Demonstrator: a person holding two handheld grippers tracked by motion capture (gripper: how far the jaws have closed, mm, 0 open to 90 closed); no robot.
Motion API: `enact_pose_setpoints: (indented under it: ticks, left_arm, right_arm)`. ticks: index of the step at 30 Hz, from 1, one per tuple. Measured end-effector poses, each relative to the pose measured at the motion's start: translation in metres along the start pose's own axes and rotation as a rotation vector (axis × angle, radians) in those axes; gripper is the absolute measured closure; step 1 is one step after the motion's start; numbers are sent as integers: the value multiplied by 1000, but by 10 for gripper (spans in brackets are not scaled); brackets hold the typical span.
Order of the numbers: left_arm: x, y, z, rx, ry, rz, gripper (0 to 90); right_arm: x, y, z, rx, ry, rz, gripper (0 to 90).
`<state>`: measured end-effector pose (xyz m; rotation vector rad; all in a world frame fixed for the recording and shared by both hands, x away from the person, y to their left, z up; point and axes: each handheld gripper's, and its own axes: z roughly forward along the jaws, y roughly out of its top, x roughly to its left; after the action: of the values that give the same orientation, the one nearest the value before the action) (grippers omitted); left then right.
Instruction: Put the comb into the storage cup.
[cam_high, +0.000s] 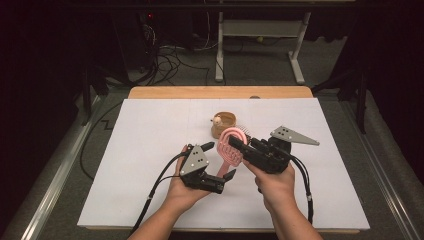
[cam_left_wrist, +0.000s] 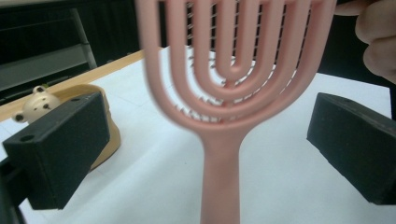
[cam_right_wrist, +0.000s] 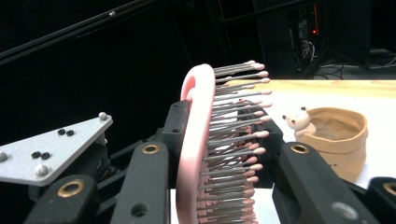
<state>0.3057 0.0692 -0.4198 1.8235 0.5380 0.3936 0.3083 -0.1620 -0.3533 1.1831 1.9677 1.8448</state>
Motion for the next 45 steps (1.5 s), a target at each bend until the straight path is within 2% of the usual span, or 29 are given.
enact_pose_setpoints:
  ticks: [3,11,23,33,36,39,45]
  left_arm:
    - [5,-4,-6,-3,14,4,0]
    - [24,-17,-28,6,52,-33,0]
    - [52,-38,-61,13,133,-77,0]
    - [68,-54,-87,19,205,-83,0]
    - [71,-60,-92,10,209,-98,0]
    - [70,-65,-94,13,217,-87,0]
    - [76,-72,-98,0,217,-132,0]
  right_arm:
    - [-2,1,-2,-2,-6,-5,673]
    - [-7,5,-9,-22,-28,-19,672]
    - [-15,8,-20,-38,-60,-43,672]
    - [-22,11,-31,-55,-85,-53,671]
    - [-24,11,-34,-60,-91,-59,671]
    - [-27,12,-39,-65,-106,-74,671]
    - [-33,13,-44,-75,-124,-78,671]
